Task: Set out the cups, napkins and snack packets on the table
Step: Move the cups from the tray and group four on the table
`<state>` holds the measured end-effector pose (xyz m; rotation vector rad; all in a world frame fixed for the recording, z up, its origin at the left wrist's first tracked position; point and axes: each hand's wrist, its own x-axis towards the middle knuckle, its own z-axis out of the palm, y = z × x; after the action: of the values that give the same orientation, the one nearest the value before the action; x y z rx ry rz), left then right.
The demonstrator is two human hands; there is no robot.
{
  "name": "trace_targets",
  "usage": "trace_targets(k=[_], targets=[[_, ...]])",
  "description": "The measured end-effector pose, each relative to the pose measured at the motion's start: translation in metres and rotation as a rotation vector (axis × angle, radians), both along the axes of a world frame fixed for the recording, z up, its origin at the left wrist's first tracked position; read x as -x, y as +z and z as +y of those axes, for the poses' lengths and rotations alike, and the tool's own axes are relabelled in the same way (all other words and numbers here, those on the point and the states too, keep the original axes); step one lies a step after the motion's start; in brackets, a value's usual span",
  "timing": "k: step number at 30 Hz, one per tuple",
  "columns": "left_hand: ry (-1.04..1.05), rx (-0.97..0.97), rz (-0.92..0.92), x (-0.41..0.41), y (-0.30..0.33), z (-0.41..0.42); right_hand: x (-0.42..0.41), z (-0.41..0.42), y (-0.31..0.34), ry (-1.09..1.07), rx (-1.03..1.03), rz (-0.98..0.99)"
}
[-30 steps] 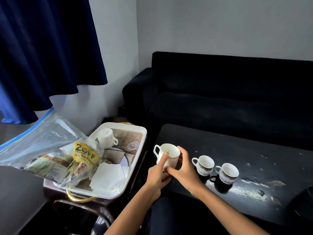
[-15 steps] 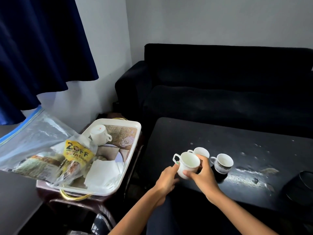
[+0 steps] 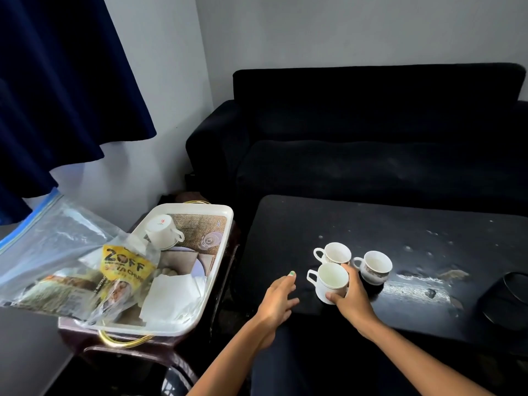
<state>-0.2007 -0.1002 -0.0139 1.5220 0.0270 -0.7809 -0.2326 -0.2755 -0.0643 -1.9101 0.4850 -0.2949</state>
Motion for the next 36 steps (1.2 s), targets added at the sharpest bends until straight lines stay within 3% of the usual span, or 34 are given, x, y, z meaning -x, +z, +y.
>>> trace_targets(k=[9, 12, 15, 18, 21, 25, 29, 36], targets=[[0.03, -0.009, 0.01, -0.004, 0.002, 0.007, -0.002, -0.006, -0.005, 0.002, 0.08, 0.041], [0.057, -0.038, -0.049, -0.006, 0.002, 0.007, 0.0, -0.004, -0.004, -0.136, 0.195, 0.143], [0.162, -0.129, -0.316, -0.014, 0.004, 0.013, -0.001, 0.006, 0.006, -0.327, 0.317, 0.102], [0.238, -0.445, -0.75, -0.029, 0.004, 0.039, -0.012, 0.02, 0.024, -0.375, 0.295, -0.014], [0.309, -0.806, -1.027, -0.044, -0.001, 0.073, -0.028, 0.039, 0.043, -0.299, 0.305, -0.088], [0.277, -1.175, -0.908, -0.054, -0.017, 0.109, -0.049, 0.075, 0.064, -0.084, 0.321, -0.175], [0.266, -1.209, -0.795, -0.058, -0.026, 0.122, -0.077, 0.117, 0.077, 0.184, 0.39, -0.156], [0.256, -1.196, -0.82, -0.06, -0.029, 0.122, -0.146, 0.186, 0.082, 0.543, 0.512, 0.008]])
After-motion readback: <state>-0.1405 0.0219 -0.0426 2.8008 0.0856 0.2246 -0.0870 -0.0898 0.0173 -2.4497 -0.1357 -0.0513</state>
